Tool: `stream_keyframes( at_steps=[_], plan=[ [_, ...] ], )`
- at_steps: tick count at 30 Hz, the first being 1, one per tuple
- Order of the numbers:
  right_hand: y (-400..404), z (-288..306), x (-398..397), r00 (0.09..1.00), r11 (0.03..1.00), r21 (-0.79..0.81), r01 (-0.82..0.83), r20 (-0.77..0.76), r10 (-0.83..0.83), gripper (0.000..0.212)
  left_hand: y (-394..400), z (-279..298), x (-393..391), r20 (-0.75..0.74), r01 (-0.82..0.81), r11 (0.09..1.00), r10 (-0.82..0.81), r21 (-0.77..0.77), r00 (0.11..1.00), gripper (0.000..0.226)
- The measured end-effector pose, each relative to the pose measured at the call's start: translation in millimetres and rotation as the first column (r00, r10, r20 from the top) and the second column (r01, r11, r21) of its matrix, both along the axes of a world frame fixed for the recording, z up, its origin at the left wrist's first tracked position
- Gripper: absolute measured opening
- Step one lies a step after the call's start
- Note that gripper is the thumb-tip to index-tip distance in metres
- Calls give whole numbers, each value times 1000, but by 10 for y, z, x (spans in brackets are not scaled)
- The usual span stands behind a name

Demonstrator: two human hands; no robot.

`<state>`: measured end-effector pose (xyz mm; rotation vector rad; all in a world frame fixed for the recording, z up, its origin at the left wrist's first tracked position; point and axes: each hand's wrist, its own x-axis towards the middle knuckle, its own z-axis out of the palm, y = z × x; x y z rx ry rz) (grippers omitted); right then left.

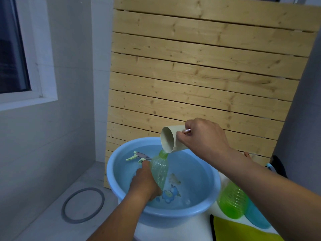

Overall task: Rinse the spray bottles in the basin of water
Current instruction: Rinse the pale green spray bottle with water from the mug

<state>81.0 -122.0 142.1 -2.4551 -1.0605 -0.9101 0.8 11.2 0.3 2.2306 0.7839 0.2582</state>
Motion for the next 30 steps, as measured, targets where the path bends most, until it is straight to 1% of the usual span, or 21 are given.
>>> stream_keyframes(
  at_steps=[4,12,20,23,25,26,28,30],
  plan=[
    [-7,-4,-26,999,1000,-25,-18,45,19,27,-2,7,-11,-1,3,1000,-3,1,1000,87],
    [12,-1,-54,993,998,-51,-41,112,46,31,-10,29,-22,-9,12,1000,-12,-4,1000,92],
    [-7,-24,-96,954,991,-119,-55,285,87,34,-18,26,-19,22,2,1000,-2,1,1000,87],
    [-16,-59,-95,948,989,-138,-48,307,89,32,-22,41,-30,20,-7,1000,8,-18,1000,88],
    [-19,-147,-25,955,991,-126,-41,286,76,29,-20,43,-37,31,-15,999,17,-46,999,92],
    [-23,-209,21,966,993,-114,-26,251,54,29,-20,42,-42,43,-21,998,24,-64,999,93],
    [-41,-347,105,991,995,-97,39,134,-26,30,-19,38,-48,64,-31,996,36,-84,997,94],
    [-71,-488,163,996,993,-76,89,8,-89,31,-16,35,-48,80,-36,995,44,-96,996,92]
  ],
)
